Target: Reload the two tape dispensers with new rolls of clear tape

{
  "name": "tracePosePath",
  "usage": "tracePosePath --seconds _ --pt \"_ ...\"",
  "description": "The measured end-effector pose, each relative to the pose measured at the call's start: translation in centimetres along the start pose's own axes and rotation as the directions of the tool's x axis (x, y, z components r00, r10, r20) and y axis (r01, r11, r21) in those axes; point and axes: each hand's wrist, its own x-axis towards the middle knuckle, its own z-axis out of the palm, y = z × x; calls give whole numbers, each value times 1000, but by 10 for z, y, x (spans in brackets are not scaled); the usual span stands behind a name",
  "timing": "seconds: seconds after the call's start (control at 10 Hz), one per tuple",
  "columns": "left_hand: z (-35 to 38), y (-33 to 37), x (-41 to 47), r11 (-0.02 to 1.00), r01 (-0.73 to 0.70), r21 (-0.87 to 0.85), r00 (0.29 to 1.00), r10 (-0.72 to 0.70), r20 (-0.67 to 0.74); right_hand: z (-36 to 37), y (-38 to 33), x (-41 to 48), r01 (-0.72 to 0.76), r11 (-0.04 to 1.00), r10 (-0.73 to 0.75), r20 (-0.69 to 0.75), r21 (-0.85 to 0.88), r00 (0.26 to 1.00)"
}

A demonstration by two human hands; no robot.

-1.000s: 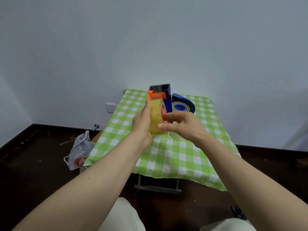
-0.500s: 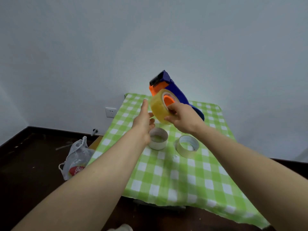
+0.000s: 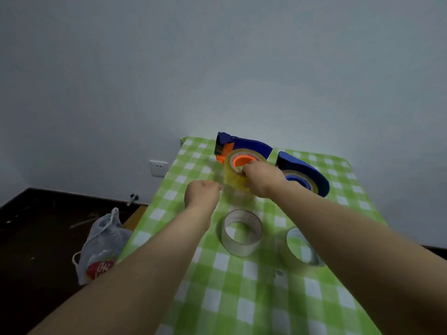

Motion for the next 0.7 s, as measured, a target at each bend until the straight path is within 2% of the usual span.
tracePosePath --seconds 0.2,0.5,0.6,0.7 --pt "9 -9 21 999 -1 36 1000 1 9 30 3 16 -18 1000 18 91 6 996" --pt "7 -10 14 1000 19 20 1000 -19 -7 26 7 6 38 994 -17 203 -103 979" --pt "-1 -9 -2 1000 -9 0 1000 9 -8 21 7 -17 22 997 -32 126 80 992" --pt "-15 -10 -28 1000 -23 -11 1000 23 0 16 4 -56 35 954 -35 -5 297 999"
